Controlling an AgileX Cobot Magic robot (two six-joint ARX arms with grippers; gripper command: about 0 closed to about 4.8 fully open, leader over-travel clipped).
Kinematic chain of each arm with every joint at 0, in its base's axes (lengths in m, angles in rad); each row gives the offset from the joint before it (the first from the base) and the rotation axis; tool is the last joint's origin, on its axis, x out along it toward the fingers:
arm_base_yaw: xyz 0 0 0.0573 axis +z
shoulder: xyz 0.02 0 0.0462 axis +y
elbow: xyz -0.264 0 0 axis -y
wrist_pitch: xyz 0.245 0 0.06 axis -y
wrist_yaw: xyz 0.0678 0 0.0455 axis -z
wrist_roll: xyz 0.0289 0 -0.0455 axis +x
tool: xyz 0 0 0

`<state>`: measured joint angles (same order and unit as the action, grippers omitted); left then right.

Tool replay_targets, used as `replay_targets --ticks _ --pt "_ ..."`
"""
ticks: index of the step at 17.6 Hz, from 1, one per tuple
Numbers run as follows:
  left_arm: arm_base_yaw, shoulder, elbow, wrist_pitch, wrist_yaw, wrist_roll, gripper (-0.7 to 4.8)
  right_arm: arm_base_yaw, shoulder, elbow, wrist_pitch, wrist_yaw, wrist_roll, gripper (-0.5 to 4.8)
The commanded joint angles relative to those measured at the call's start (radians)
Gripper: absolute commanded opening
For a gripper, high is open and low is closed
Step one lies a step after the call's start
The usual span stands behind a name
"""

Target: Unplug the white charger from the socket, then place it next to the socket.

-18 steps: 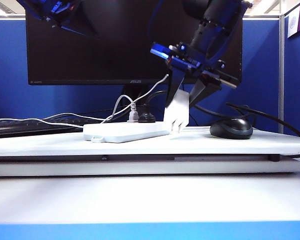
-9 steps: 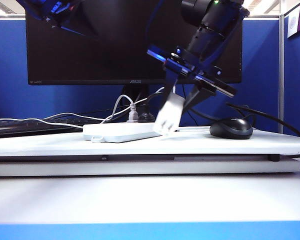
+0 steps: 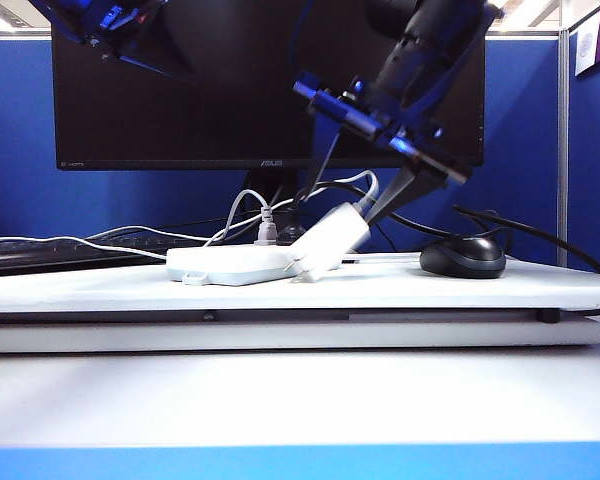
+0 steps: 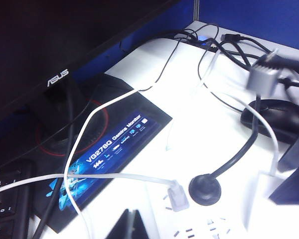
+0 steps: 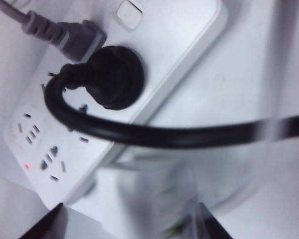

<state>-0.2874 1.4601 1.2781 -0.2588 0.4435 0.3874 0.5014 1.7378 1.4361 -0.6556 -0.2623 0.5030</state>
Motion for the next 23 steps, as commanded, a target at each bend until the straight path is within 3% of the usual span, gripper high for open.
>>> replay_targets --ticks 1,6,7,8,12,14,15,18,20,23 --pt "-0.001 -0.003 0.004 0.006 0.008 -0.003 -0.06 0.0 -0.042 0.005 -0.046 0.095 -0.064 3.38" --pt "-0.001 -0.01 0.004 0.022 0.01 -0.003 -0.05 0.0 -0.134 0.005 -0.106 0.107 -0.086 3.24" --pt "-0.001 -0.024 0.004 0.031 0.01 -0.003 -0.06 0.0 -0.167 0.005 -0.112 0.106 -0.09 2.09" --pt "-0.001 -0.047 0.004 0.047 0.009 -0.004 -0.05 0.0 -0.208 0.005 -0.105 0.106 -0.111 -0.15" --pt "-0.001 -0.168 0.004 0.164 0.01 -0.18 -0.06 0.0 -0.375 0.005 -0.01 0.116 -0.224 -0.07" --pt "-0.001 -0.275 0.004 0.163 0.005 -0.254 -0.05 0.001 -0.483 0.005 0.122 0.123 -0.241 -0.06" --pt "-0.001 -0.333 0.004 0.139 0.006 -0.263 -0.06 0.001 -0.547 0.005 0.181 0.133 -0.311 -0.06" --pt "-0.001 -0.584 0.003 -0.039 -0.003 -0.269 -0.06 0.002 -0.721 0.003 0.192 0.134 -0.558 -0.06" --pt "-0.001 -0.737 0.002 -0.195 -0.007 -0.269 -0.05 0.002 -0.831 -0.05 0.18 0.187 -0.569 -0.06" --pt "-0.001 -0.963 0.0 -0.519 -0.126 -0.267 -0.05 0.002 -1.079 -0.367 0.359 0.21 -0.554 -0.06"
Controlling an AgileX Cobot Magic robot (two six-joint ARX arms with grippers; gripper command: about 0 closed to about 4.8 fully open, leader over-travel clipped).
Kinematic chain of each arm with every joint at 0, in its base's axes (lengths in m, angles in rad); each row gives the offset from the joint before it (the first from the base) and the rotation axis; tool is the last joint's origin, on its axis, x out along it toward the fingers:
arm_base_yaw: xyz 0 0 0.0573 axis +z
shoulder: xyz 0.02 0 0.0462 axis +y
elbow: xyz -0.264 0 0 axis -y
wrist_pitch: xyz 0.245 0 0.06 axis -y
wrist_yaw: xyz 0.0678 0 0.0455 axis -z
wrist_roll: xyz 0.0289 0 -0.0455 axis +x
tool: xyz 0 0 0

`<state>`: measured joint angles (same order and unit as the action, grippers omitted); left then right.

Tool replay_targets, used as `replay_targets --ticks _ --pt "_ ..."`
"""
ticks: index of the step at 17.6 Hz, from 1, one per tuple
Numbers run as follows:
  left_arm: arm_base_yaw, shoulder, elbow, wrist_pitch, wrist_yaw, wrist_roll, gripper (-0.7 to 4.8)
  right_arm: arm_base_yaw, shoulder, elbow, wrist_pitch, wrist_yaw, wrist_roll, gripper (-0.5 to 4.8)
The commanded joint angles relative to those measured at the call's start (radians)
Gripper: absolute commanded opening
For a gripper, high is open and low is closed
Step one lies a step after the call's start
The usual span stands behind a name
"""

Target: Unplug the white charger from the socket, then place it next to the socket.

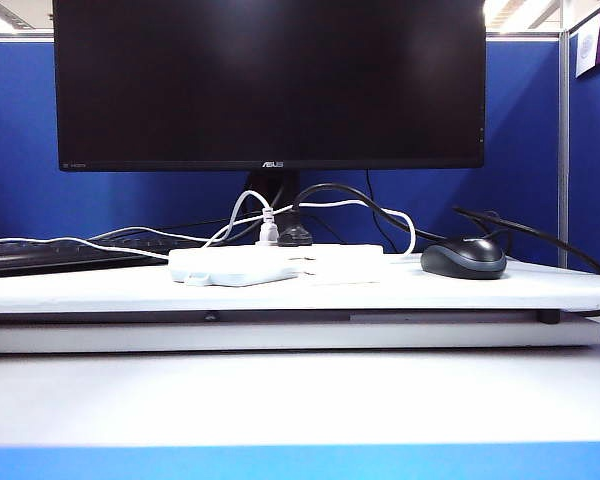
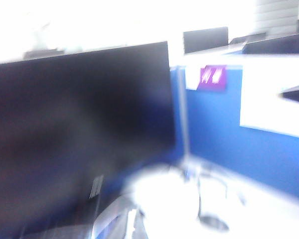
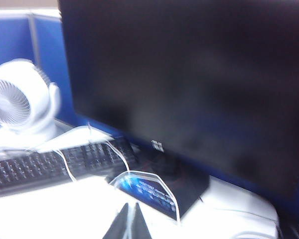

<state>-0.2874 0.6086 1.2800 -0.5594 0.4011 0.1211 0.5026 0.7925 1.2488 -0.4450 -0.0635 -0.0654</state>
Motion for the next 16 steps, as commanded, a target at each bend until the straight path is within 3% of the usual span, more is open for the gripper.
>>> replay_targets --ticks 1,4,8,9,11,13,16 --pt "-0.001 -0.221 -0.025 -0.325 -0.139 -0.002 -0.06 0.001 -0.284 -0.367 0.206 0.064 0.021 -0.06" --pt "-0.001 -0.442 -0.178 -0.388 -0.203 -0.037 -0.06 0.0 -0.562 -0.688 0.204 0.24 0.093 -0.06" --pt "-0.001 -0.564 -0.455 -0.319 -0.206 -0.097 -0.06 0.002 -0.787 -0.969 0.197 0.245 0.132 -0.06" --pt "-0.001 -0.563 -0.532 -0.252 -0.206 -0.096 -0.06 0.003 -0.791 -1.008 0.192 0.245 0.15 -0.06" --pt "-0.001 -0.541 -0.764 0.089 -0.209 -0.131 -0.06 0.005 -0.791 -1.093 0.156 0.245 0.165 -0.06" --pt "-0.001 -0.519 -0.888 0.254 -0.232 -0.168 -0.06 0.005 -0.792 -1.133 0.156 0.245 0.166 -0.06" --pt "-0.001 -0.508 -1.035 0.396 -0.276 -0.233 -0.06 0.004 -0.792 -1.184 0.15 0.245 0.171 -0.06"
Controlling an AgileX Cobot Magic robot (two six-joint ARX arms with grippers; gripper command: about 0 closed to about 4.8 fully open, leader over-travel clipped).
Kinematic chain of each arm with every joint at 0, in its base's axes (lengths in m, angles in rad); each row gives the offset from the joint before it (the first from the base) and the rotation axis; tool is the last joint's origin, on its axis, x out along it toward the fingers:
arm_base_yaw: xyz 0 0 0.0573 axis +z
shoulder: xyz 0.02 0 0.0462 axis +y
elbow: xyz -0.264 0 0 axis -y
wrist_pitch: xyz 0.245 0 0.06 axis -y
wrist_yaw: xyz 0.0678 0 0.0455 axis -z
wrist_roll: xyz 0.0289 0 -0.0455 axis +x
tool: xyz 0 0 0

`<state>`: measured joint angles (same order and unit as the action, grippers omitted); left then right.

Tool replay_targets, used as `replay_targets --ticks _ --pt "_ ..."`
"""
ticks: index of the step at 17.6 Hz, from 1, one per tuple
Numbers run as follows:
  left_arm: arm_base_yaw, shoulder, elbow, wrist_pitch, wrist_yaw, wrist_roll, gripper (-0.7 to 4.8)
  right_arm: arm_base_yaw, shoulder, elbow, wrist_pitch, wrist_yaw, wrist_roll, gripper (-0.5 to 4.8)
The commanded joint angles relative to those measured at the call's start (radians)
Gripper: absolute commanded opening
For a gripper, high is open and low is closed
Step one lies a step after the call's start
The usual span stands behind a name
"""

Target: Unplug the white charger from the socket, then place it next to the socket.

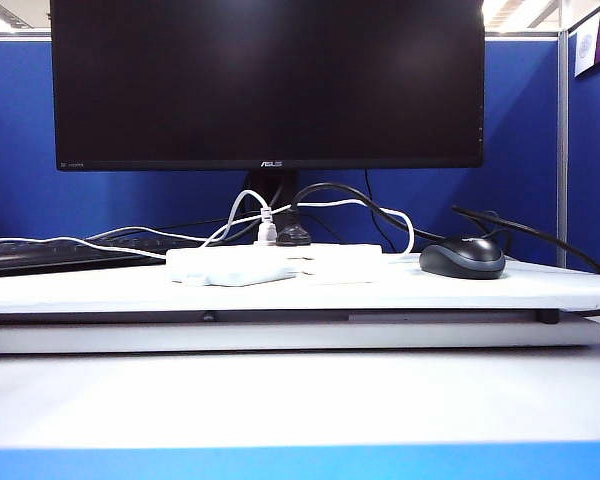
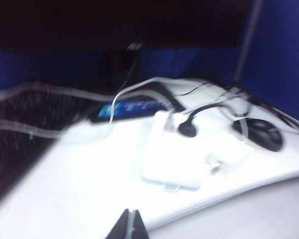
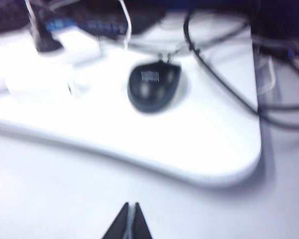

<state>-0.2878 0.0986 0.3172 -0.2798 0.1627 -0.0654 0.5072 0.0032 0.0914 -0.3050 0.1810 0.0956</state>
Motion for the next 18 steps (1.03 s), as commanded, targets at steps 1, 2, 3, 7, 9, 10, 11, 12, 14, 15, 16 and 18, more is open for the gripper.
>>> replay_targets --ticks 1,2,3,7,9,10,11,12,14,15,16,18 --pt "-0.001 0.002 -0.124 0.159 -0.058 -0.047 -0.05 -0.001 -0.002 -0.043 0.01 0.0 0.01 -0.06" --pt "-0.001 0.002 -0.171 0.182 -0.077 -0.046 -0.06 -0.001 0.0 -0.043 0.014 0.001 0.009 -0.06" --pt "-0.001 0.002 -0.208 0.193 -0.08 -0.04 -0.06 -0.001 -0.001 -0.043 0.019 0.002 0.009 -0.06" --pt "-0.001 0.001 -0.311 0.184 -0.088 -0.023 -0.06 -0.001 -0.002 -0.044 0.018 0.001 0.01 -0.06" --pt "-0.001 0.001 -0.311 0.166 -0.097 0.053 -0.05 -0.001 -0.002 -0.044 0.018 0.001 0.009 -0.06" --pt "-0.001 0.001 -0.311 0.163 -0.096 0.069 -0.05 -0.001 -0.002 -0.044 0.018 0.001 0.009 -0.06" --pt "-0.001 0.001 -0.31 0.162 -0.087 0.031 -0.05 -0.001 -0.002 -0.044 0.018 0.001 0.009 -0.06" --pt "-0.001 0.001 -0.311 0.162 -0.088 0.031 -0.05 -0.001 -0.002 -0.044 0.018 0.001 0.009 -0.06" --pt "-0.001 0.001 -0.311 0.162 -0.088 0.031 -0.05 -0.004 -0.002 -0.05 0.048 0.001 0.009 -0.06" --pt "-0.001 0.001 -0.311 0.162 -0.088 0.031 -0.05 -0.041 -0.002 -0.052 0.054 -0.003 0.009 -0.06" --pt "-0.001 0.0 -0.311 0.161 -0.088 0.031 -0.05 -0.118 -0.002 -0.06 0.078 -0.002 0.009 -0.06" --pt "-0.001 0.0 -0.311 0.161 -0.088 0.031 -0.05 -0.239 -0.002 -0.087 0.158 -0.003 0.009 -0.06"
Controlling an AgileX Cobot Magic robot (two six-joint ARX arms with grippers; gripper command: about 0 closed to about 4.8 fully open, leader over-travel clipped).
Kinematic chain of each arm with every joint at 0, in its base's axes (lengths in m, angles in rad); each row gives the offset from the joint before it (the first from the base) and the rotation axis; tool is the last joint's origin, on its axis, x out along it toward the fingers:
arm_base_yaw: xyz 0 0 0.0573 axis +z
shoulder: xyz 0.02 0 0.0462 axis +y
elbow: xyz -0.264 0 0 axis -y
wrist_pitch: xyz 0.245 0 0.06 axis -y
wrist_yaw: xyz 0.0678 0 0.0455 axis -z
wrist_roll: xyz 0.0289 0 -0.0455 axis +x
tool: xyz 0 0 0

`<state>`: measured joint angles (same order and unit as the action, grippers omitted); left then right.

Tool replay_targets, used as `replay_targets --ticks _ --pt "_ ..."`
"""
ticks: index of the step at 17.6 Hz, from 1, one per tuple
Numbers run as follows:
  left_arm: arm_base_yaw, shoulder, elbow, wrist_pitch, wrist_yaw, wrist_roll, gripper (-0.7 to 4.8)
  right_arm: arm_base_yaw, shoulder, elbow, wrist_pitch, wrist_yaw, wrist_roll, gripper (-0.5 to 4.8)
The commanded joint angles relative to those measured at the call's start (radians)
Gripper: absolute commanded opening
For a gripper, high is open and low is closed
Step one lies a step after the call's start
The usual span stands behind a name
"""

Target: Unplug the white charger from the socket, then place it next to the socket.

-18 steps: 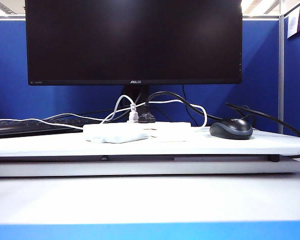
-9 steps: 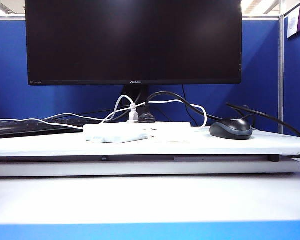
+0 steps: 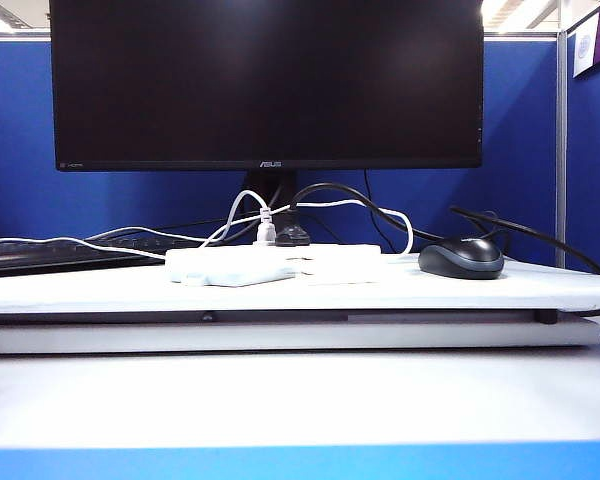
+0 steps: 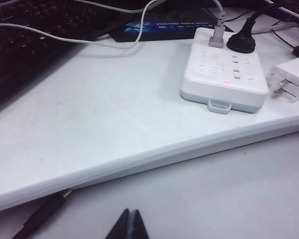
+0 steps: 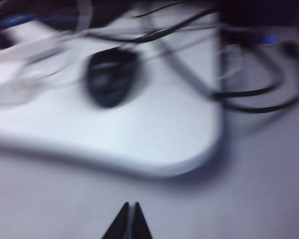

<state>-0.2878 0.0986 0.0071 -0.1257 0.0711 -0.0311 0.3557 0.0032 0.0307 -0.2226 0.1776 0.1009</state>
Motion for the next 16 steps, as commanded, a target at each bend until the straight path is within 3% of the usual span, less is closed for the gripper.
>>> replay_targets --ticks 1,5,9,11,13,16 --pt "-0.001 0.0 0.0 0.007 0.003 -0.003 -0.05 -0.164 -0.002 -0.026 0.071 0.003 0.003 -0.06" --pt "-0.001 0.0 0.0 0.007 0.002 -0.003 -0.05 -0.289 -0.002 -0.026 0.07 -0.002 0.003 -0.06" --pt "0.01 -0.007 0.0 0.005 0.003 -0.003 -0.05 -0.275 -0.002 -0.026 0.056 -0.082 0.003 -0.06" --pt "0.071 -0.007 0.0 -0.002 0.042 -0.003 -0.05 -0.272 -0.002 -0.026 0.056 -0.086 0.004 -0.06" --pt "0.213 -0.018 0.0 -0.014 0.091 -0.003 -0.05 -0.274 -0.002 -0.026 0.057 -0.085 0.004 -0.06" --pt "0.365 -0.08 0.0 -0.028 0.078 -0.003 -0.05 -0.274 -0.002 -0.026 0.058 -0.083 0.003 -0.06"
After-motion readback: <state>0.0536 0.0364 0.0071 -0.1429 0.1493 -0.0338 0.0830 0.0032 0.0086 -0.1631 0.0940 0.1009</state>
